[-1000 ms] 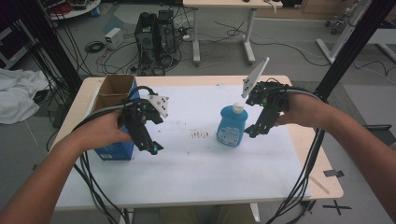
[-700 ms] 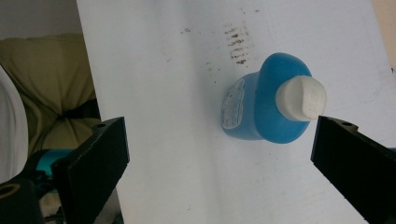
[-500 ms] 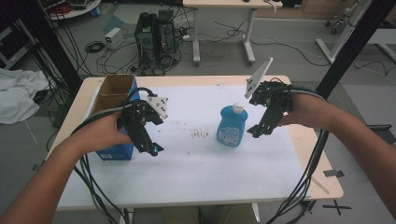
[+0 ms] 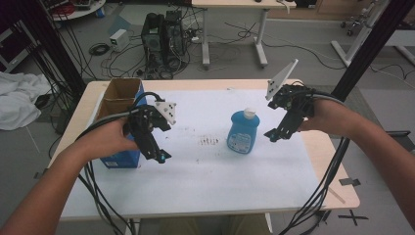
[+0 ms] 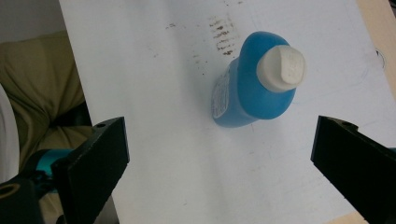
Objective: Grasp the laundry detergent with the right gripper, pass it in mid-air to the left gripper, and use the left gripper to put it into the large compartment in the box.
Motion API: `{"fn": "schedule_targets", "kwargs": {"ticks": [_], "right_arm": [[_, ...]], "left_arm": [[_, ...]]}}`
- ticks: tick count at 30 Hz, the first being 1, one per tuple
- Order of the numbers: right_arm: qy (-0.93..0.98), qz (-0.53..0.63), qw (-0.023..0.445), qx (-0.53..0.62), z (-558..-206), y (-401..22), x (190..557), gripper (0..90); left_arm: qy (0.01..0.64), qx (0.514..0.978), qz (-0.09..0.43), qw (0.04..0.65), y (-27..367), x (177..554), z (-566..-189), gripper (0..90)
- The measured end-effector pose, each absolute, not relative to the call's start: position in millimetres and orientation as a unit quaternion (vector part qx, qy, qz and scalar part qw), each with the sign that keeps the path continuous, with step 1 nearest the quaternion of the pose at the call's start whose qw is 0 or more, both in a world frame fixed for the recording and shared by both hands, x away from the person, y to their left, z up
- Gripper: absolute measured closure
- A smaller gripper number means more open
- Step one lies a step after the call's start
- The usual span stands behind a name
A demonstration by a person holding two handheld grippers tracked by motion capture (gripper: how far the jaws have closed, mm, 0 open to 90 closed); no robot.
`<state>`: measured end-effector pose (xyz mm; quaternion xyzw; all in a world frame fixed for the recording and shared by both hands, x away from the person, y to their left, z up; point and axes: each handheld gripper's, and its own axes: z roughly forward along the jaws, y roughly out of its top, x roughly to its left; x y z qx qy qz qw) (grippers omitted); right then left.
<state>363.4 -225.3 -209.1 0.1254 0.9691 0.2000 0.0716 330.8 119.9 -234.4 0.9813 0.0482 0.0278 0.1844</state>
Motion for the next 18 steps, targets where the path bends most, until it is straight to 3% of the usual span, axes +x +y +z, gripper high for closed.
{"fn": "schedule_targets", "kwargs": {"ticks": [18], "right_arm": [[0.949,0.254,0.074,0.170,-243.9,-257.2,375.4,3.2]], "left_arm": [[0.050,0.981,0.026,0.184,117.3,336.0,-237.7,13.7]]}}
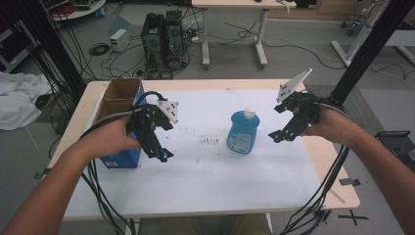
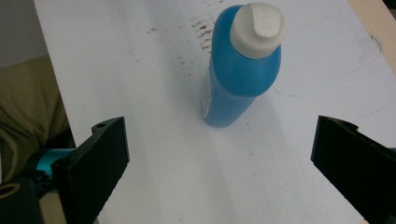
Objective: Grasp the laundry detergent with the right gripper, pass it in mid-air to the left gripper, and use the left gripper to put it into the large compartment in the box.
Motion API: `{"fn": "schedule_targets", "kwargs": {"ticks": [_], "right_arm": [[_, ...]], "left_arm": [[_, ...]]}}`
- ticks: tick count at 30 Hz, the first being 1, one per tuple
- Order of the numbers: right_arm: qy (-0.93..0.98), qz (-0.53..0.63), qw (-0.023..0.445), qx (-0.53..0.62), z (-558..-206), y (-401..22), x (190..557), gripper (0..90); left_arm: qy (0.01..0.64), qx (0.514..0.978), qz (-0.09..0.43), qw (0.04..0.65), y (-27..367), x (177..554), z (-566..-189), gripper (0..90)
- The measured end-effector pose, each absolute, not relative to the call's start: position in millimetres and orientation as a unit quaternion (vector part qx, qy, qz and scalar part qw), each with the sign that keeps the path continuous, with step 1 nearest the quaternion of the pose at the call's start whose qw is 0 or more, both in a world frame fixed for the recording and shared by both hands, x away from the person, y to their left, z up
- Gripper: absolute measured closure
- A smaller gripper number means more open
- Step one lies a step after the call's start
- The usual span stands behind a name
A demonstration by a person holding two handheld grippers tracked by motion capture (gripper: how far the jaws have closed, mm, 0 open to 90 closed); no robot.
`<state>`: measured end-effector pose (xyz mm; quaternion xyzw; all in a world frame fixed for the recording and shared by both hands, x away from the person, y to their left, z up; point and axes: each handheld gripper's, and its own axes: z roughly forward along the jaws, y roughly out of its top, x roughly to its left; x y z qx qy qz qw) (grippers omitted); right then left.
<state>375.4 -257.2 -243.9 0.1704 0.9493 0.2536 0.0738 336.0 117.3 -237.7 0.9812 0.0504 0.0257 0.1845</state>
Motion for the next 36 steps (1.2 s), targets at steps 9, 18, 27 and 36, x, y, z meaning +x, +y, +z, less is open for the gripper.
{"fn": "schedule_targets", "kwargs": {"ticks": [9,18,27,36], "right_arm": [[0.935,0.289,0.071,0.193,-261.8,-265.7,381.4,3.2],[0.919,0.328,0.078,0.203,-278.7,-273.6,386.3,3.2],[0.911,0.350,0.078,0.201,-295.2,-276.3,392.8,3.3],[0.898,0.382,0.072,0.207,-309.6,-283.0,397.3,3.2]], "left_arm": [[0.051,0.981,0.026,0.187,117.7,339.0,-242.1,13.7],[0.061,0.979,0.021,0.194,116.8,339.4,-244.7,13.7],[0.051,0.981,0.025,0.186,117.2,340.2,-244.4,13.7],[0.051,0.981,0.023,0.186,116.8,342.3,-246.8,13.7]]}}
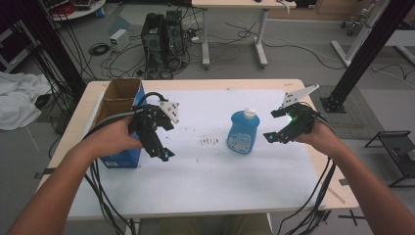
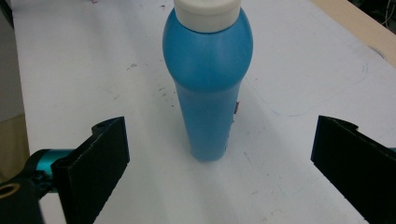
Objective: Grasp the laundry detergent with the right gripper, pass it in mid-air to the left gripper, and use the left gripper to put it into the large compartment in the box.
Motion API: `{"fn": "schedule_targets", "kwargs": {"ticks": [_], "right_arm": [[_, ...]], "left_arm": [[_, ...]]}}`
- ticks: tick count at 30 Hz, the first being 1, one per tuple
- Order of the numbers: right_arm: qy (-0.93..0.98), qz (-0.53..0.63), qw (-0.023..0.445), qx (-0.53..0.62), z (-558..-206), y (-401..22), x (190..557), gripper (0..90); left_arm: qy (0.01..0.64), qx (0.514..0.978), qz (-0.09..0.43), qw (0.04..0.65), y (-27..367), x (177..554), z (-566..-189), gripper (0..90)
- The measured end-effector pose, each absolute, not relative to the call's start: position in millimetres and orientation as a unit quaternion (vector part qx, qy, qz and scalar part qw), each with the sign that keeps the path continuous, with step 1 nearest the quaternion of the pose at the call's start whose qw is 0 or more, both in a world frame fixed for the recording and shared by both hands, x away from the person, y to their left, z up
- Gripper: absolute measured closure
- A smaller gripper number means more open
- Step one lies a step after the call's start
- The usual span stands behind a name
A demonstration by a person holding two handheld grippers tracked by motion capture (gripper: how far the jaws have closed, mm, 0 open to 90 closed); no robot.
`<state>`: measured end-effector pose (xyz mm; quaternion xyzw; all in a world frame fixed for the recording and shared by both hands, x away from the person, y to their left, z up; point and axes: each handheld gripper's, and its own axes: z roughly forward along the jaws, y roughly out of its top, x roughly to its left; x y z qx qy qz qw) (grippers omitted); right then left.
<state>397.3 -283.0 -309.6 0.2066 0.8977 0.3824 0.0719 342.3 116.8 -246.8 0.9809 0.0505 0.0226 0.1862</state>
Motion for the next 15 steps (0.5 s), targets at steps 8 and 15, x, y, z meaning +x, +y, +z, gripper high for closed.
{"fn": "schedule_targets", "kwargs": {"ticks": [8,15], "right_arm": [[0.886,0.407,0.075,0.212,-320.6,-286.1,398.0,3.2],[0.884,0.414,0.067,0.209,-330.3,-288.8,401.7,3.2]], "left_arm": [[0.057,0.980,0.022,0.190,116.5,343.4,-248.3,13.7],[0.053,0.981,0.024,0.183,116.8,345.0,-248.3,13.7]]}}
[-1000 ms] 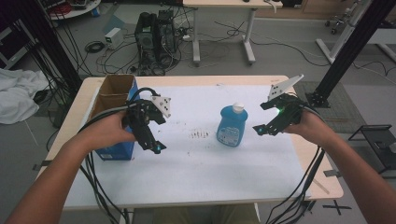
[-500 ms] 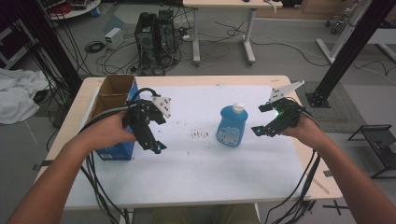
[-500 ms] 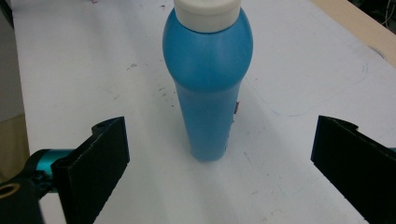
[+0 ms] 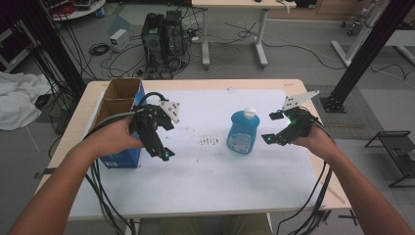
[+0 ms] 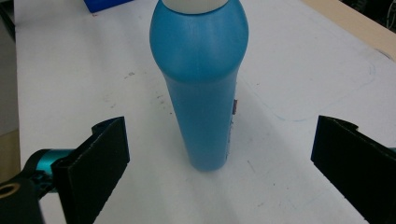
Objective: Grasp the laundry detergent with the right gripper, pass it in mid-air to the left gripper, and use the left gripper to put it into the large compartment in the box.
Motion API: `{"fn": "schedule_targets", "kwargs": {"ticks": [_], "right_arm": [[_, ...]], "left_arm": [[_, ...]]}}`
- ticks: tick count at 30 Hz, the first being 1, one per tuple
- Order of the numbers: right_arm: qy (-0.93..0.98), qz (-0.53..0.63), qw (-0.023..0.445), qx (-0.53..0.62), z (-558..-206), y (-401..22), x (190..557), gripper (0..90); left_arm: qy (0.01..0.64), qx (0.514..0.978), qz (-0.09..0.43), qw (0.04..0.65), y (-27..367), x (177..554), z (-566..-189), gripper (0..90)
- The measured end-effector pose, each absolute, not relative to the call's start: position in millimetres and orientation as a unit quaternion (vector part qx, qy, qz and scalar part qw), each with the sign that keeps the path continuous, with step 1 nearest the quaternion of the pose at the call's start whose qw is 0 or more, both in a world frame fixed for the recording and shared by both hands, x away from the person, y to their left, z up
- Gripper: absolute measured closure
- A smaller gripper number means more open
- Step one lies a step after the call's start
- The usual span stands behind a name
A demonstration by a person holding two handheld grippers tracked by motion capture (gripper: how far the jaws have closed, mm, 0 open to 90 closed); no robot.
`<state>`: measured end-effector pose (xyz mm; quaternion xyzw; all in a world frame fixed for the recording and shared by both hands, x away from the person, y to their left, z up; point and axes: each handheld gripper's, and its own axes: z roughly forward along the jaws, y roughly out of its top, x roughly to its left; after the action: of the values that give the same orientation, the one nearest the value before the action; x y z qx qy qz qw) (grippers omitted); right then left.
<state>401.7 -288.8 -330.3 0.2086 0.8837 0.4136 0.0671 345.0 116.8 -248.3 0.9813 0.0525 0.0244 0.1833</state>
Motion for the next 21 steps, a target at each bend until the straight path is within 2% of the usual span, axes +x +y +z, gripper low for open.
{"fn": "schedule_targets", "kwargs": {"ticks": [21], "right_arm": [[0.872,0.441,0.065,0.202,-353.6,-271.0,415.2,3.2]], "left_arm": [[0.056,0.982,0.023,0.179,117.8,347.7,-249.5,13.7]]}}
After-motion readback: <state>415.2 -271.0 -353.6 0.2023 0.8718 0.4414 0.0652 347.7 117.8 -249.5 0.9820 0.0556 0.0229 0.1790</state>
